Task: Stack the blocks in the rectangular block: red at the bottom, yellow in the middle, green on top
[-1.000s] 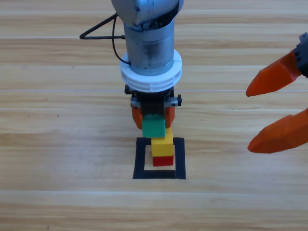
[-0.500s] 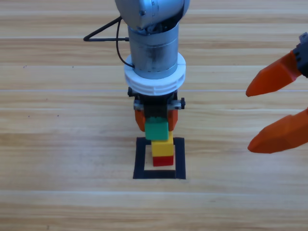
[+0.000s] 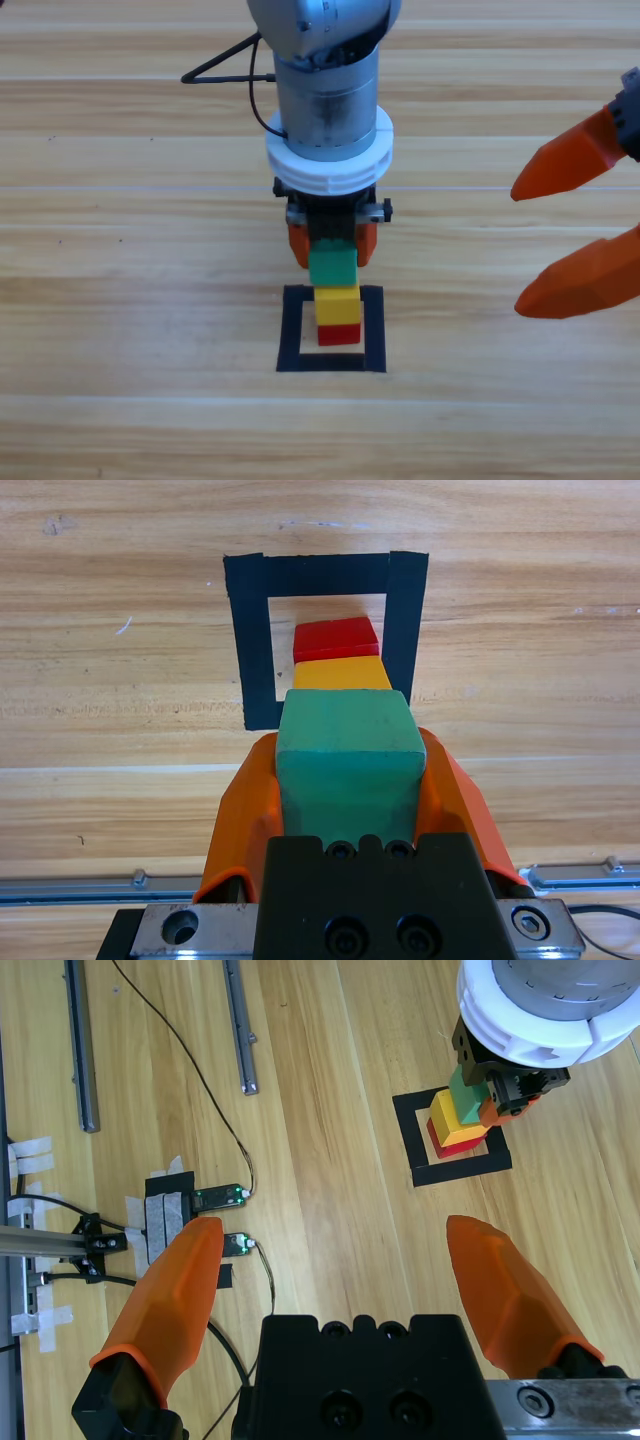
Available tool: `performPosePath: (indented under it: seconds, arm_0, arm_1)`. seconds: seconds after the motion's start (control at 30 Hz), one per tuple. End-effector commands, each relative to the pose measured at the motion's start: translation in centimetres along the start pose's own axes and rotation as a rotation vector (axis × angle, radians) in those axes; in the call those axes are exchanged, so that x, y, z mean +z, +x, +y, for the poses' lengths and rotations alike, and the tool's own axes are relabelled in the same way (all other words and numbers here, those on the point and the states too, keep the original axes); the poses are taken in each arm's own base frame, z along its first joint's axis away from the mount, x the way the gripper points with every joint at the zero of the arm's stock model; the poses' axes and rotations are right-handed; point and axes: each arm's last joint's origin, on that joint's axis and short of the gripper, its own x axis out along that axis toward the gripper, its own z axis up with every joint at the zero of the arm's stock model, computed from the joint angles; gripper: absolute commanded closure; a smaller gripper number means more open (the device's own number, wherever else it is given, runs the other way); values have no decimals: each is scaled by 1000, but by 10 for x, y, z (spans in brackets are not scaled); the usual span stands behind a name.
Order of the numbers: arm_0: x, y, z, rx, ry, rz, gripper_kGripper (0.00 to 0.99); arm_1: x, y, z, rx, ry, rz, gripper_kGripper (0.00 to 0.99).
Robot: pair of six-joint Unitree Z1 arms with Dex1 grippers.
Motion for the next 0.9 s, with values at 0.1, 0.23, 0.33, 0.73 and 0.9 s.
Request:
performPosePath:
  seconds: [0.1, 0.23, 0.33, 0.73, 0.9]
  arm_0:
    - [-8, 28, -15, 53, 26, 25, 990]
    - [-8, 28, -15, 55, 27, 25, 990]
    - [-8, 29, -15, 57, 27, 26, 990]
    - [-12, 9, -5, 45, 17, 4, 22]
    - [-12, 7, -4, 46, 22, -6, 0]
  arm_1:
    - [-2, 25, -3, 21, 0, 45, 5]
    - [-1, 25, -3, 21, 0, 45, 5]
    - [-2, 26, -4, 21, 2, 47, 5]
    - [0, 29, -4, 27, -1, 51, 5]
    - [0, 30, -4, 27, -1, 54, 5]
